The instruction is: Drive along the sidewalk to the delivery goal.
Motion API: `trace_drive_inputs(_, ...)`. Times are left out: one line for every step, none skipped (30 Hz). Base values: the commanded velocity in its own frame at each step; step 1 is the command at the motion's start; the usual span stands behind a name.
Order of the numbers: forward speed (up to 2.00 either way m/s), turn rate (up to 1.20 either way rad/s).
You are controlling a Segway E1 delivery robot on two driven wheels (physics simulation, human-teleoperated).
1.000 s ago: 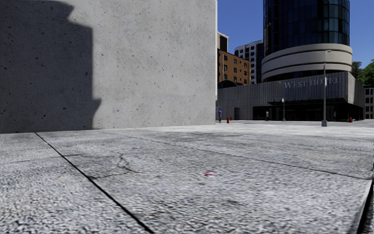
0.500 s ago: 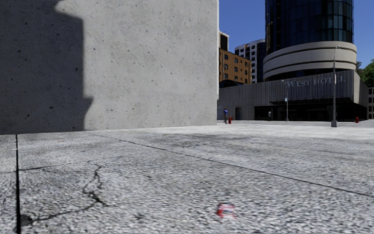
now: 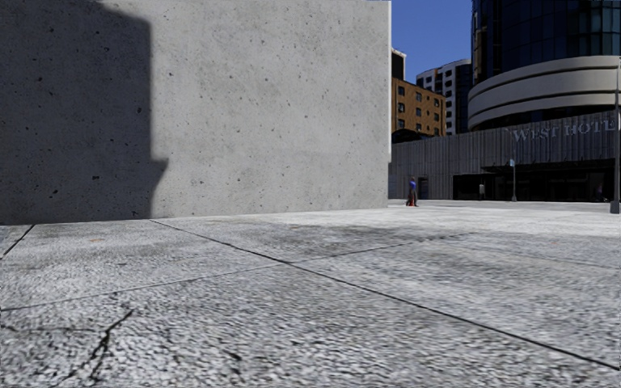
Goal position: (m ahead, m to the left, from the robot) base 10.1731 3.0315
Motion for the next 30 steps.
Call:
trace_drive_inputs(2.00, 0.48)
trace_drive_inputs(2.00, 0.37)
trace_drive_inputs(2.00, 0.37)
trace_drive_inputs(2.00, 0.37)
trace_drive_inputs(2.00, 0.37)
trace_drive_inputs(2.00, 0.37)
trace_drive_inputs(2.00, 0.37)
trace_drive_inputs(2.00, 0.37)
trace_drive_inputs(2.00, 0.37)
trace_drive_inputs(2.00, 0.37)
trace_drive_inputs(2.00, 0.24)
trace_drive_inputs(2.00, 0.24)
trace_drive_inputs(2.00, 0.00)
trace_drive_inputs(2.00, 0.00)
trace_drive_inputs(2.00, 0.00)
trace_drive_inputs(2.00, 0.00)
trace_drive_inputs(2.00, 0.00)
trace_drive_inputs(2.00, 0.00)
trace_drive_inputs(2.00, 0.00)
trace_drive_inputs(2.00, 0.00)
trace_drive_inputs(2.00, 0.00)
trace_drive_inputs(2.00, 0.00)
trace_drive_inputs(2.00, 0.00)
trace_drive_inputs(2.00, 0.00)
trace_drive_inputs(2.00, 0.00)
trace_drive_inputs(2.00, 0.00)
trace_drive_inputs(2.00, 0.00)
trace_drive_inputs(2.00, 0.00)
trace_drive_inputs(2.00, 0.00)
trace_drive_inputs(2.00, 0.00)
